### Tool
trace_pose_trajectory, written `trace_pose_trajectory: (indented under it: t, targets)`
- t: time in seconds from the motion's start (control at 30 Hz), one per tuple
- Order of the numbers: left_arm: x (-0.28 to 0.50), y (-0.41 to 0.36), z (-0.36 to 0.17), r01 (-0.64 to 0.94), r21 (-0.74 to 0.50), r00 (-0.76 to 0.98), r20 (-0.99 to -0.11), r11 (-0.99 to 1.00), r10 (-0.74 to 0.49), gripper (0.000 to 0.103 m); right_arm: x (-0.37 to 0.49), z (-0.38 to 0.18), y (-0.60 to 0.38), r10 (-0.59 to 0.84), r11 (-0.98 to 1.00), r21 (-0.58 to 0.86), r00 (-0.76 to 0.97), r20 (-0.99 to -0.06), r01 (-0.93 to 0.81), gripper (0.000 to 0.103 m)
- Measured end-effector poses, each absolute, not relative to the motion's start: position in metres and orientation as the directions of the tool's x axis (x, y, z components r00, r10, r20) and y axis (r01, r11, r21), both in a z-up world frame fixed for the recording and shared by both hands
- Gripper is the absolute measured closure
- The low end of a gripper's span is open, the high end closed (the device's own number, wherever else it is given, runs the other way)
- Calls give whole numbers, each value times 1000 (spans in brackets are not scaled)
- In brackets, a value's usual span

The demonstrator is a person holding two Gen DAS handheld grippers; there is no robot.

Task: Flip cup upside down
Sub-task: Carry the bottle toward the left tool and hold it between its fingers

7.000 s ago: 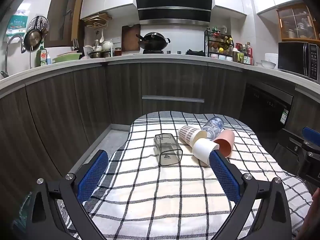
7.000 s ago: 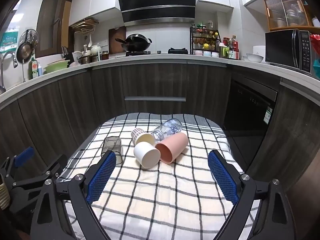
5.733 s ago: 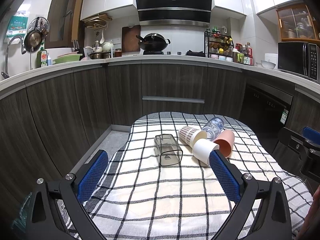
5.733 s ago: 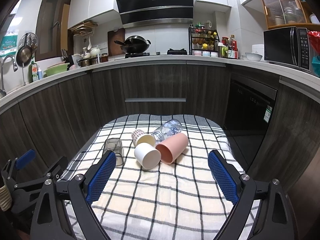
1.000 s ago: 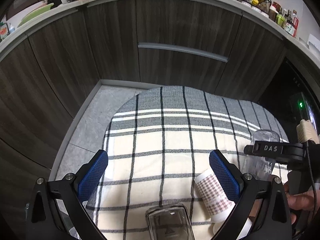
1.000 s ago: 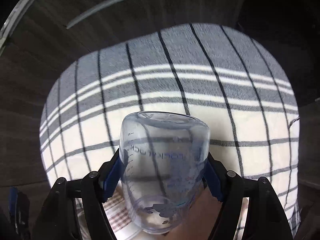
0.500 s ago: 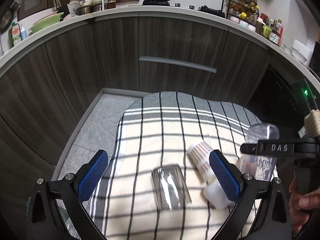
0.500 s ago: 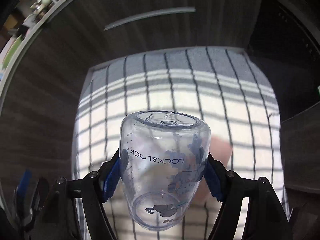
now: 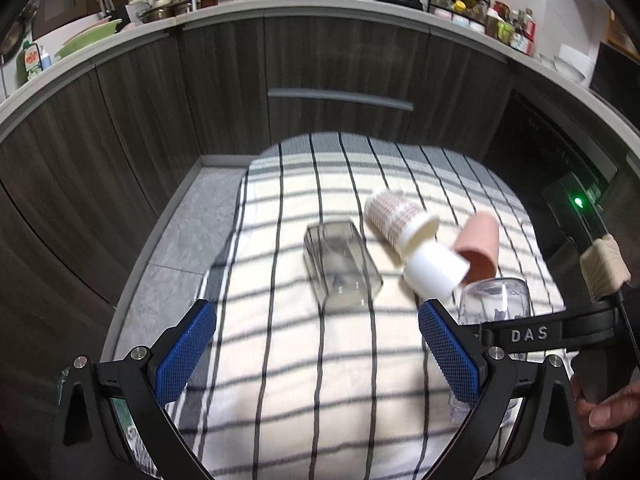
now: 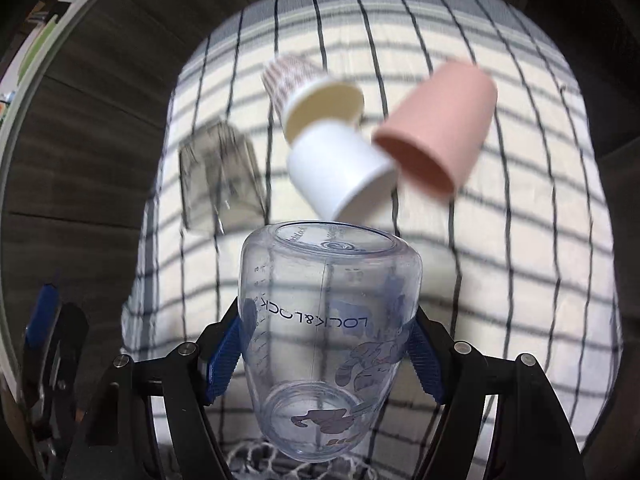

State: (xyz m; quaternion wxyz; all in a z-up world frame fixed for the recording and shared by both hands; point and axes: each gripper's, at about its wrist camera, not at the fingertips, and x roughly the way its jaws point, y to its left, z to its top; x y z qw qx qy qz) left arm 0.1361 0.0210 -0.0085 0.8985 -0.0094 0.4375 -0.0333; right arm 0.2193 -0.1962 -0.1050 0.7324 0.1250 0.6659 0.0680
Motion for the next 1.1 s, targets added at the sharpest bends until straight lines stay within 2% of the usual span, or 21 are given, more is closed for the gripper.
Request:
trace_pose_trajectory:
  t: [0.33,0.63,0.7,0.93,1.1]
  targets:
    - [126,21,-54,47,-45,552,-832,998,-63,0,222,-158,-178,216,976,217,41,-975,18,30]
    - [125,16,-64,50,-41,526,-848,998,-61,0,226,-169,-176,206,978,207,40,-978,16,29]
    - [126,15,-63,51,-38,527,-848,998,-59,0,226,-167,-179,216,976,217,47,-975,23,15]
    - [122,3,-50,69,-36,537,-841,997,-67,0,216,-142,-195,257,964,264,125,-958,41,14]
    - [121,-18,-45,102,-25,545,-835,995,-77,0,194,-102,-219,256,958,282,289,-922,49,14]
